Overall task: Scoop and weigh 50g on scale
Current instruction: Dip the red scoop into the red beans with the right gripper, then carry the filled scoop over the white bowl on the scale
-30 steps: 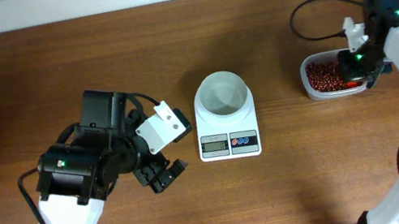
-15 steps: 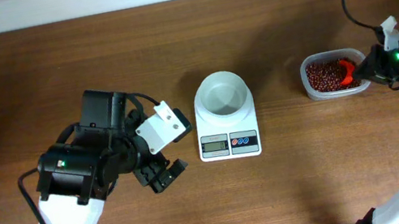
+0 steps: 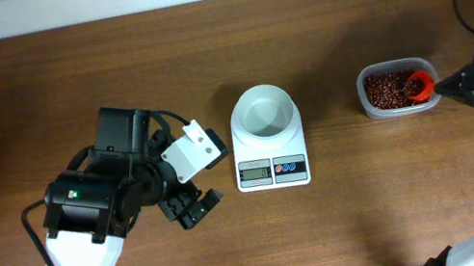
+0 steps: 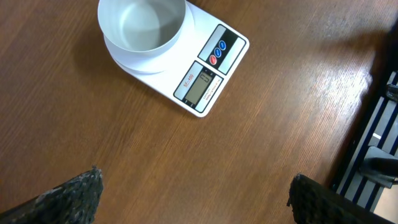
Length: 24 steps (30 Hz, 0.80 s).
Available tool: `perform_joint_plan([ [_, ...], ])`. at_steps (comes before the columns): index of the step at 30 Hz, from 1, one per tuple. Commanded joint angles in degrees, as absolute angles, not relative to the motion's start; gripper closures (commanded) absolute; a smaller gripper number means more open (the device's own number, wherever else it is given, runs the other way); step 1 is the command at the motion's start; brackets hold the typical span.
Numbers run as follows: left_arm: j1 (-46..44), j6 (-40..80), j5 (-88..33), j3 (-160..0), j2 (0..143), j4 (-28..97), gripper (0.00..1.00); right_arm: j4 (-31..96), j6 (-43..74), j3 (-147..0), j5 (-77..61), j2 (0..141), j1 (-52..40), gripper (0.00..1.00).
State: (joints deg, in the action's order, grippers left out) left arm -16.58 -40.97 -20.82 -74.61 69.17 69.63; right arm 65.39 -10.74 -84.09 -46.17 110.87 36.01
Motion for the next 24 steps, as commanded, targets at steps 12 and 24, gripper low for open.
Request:
perform_joint_plan([
  [12,-16.34,-41.47,-21.63,-75.48,69.21,69.69,0.01,70.50,-14.85,-83.81,-54.94,111.28,38.96,0.96],
  [24,-16.34,-41.47,-21.63,-75.48,69.21,69.69,0.01,74.61,-19.31,-83.81,-67.66,111.26,35.88,0.96],
])
